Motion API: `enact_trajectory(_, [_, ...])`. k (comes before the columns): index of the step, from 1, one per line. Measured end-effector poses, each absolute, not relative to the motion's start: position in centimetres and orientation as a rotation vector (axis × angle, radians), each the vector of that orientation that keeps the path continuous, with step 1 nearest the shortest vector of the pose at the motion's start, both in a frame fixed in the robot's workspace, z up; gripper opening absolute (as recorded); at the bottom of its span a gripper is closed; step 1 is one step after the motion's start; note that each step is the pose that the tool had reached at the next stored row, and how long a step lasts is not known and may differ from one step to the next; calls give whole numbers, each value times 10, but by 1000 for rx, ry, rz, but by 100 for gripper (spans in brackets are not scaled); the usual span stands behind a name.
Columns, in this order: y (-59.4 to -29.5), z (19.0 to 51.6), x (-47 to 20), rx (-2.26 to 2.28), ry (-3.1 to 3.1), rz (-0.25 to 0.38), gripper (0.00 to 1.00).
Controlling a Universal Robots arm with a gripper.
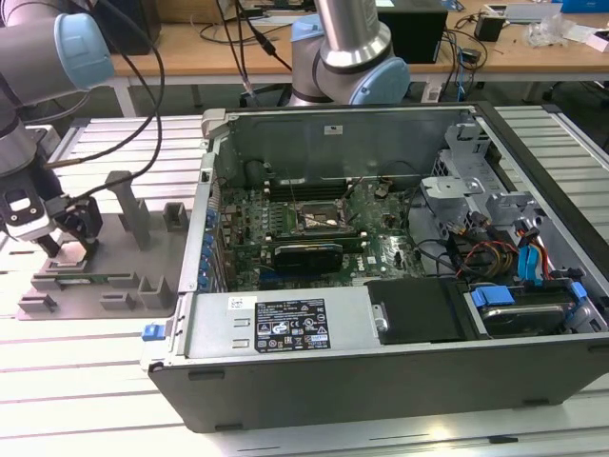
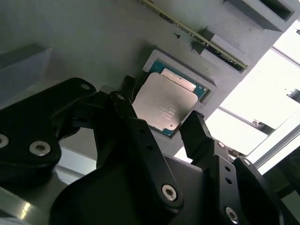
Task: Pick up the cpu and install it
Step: 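Pick up the cpu and move it towards the insertion slot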
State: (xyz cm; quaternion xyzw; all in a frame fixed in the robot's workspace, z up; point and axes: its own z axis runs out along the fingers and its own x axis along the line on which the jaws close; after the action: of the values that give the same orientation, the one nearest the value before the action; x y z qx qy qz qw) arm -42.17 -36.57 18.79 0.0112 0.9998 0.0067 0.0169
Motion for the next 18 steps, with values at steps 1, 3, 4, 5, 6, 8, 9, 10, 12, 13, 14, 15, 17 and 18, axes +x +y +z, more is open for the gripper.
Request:
enact_trajectory(1, [-366,187,-422,35,3108,20,66])
enact_trajectory(3, [-366,187,-424,35,3107,19,66])
enact_trajectory(4, [-366,187,-424,35,3107,19,66])
enact_trajectory(5, [-366,186,-424,35,3107,18,66])
enact_trajectory(6, [-366,185,-424,34,3107,18,66])
enact_trajectory(8, [-366,184,-424,35,3108,17,66])
enact_trajectory(9, [-366,184,-424,35,3108,17,66])
enact_trajectory(10, [-365,184,-424,35,3107,17,66])
enact_trajectory(12, [-365,184,-424,35,3108,17,66])
enact_trajectory(13, [-365,184,-424,35,3108,17,66])
enact_trajectory(14, [-365,184,-424,35,3107,17,66])
enact_trajectory(15, [-365,184,-424,35,3107,17,66])
enact_trajectory(17, [-365,184,-424,35,3108,17,66])
enact_trajectory(18, [-365,184,-424,35,3109,17,66])
